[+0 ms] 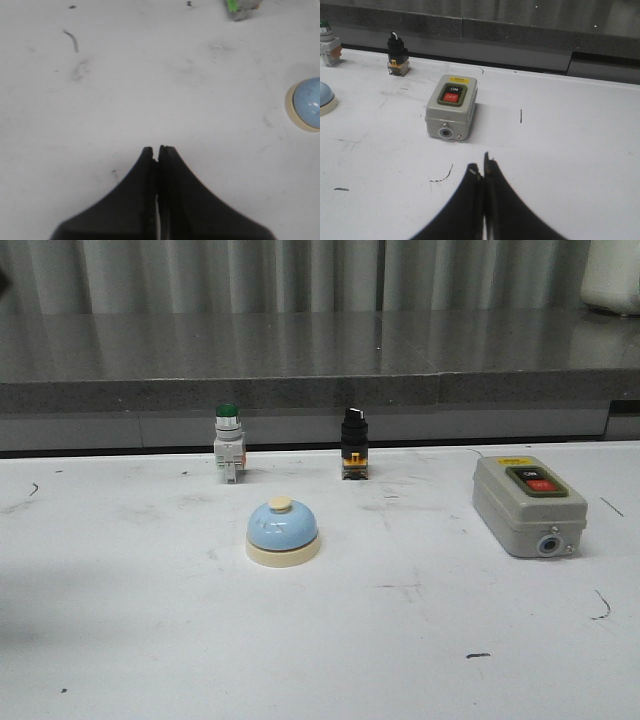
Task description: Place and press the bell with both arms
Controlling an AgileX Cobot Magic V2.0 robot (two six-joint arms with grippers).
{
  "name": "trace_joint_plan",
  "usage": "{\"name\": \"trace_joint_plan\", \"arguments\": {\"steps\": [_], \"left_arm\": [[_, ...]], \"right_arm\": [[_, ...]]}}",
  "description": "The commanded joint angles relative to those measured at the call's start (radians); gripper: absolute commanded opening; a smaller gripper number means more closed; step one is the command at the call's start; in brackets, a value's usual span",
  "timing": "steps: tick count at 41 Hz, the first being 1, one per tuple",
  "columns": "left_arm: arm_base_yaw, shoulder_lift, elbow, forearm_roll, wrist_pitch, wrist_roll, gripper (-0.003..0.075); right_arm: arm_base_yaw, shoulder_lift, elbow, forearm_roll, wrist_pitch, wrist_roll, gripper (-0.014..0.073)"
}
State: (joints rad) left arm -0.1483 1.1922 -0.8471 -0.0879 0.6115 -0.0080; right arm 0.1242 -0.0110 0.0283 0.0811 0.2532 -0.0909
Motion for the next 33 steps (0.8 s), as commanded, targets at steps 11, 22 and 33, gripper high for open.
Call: {"name": "trace_joint_plan", "arguments": {"steps": [11, 22, 33], "left_arm": [[0.080, -0.633, 0.342, -0.019, -0.210, -0.001, -0.0013], [0.080, -0.895, 0.461, -0.023, -0.253, -0.001, -0.0020], [0.080, -0.976, 0.479, -0.023, -0.298, -0.001, -0.0020]], "right_arm": [[0.001, -0.015, -0.007, -0.003, -0.076, -0.009, -0.0067], [0.001, -0.015, -0.007, -0.003, -0.076, -0.009, -0.0067], [0.001, -0.015, -0.007, -0.003, -0.076, -0.009, -0.0067]]}}
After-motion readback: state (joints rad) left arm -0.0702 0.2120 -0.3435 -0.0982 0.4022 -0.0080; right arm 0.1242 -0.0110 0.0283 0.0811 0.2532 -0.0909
